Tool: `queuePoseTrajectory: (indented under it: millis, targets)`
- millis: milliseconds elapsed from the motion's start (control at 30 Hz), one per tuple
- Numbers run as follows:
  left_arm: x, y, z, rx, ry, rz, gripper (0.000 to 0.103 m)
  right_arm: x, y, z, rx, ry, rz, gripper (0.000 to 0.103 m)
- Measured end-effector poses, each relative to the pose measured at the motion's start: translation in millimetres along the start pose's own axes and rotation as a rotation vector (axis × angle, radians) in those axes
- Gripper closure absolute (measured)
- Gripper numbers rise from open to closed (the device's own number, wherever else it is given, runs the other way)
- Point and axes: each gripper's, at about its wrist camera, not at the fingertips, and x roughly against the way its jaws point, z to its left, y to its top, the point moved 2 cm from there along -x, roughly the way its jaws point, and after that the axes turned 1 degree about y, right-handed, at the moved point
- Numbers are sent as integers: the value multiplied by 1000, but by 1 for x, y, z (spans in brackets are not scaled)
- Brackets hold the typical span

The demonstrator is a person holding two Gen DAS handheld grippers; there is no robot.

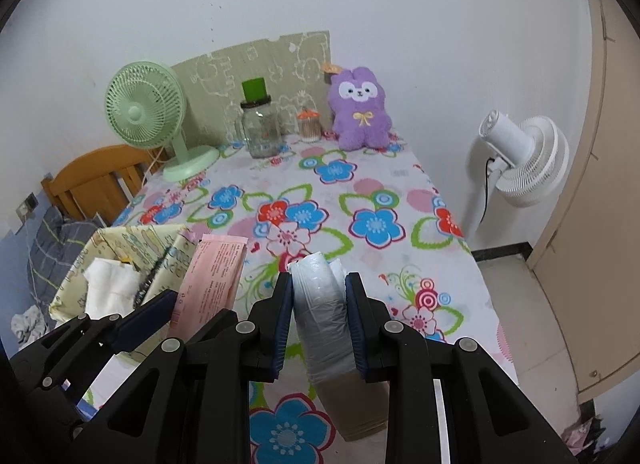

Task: Organize soft objects
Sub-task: 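Lift and carry the pink packet and white-beige roll over the fabric box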

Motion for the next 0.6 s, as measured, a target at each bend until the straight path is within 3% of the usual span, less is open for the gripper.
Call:
queuePoseTrajectory:
  millis: [600]
  targets:
    - [22, 16, 26, 11, 28, -70, 63, 20, 19, 31, 38, 25, -63, 73]
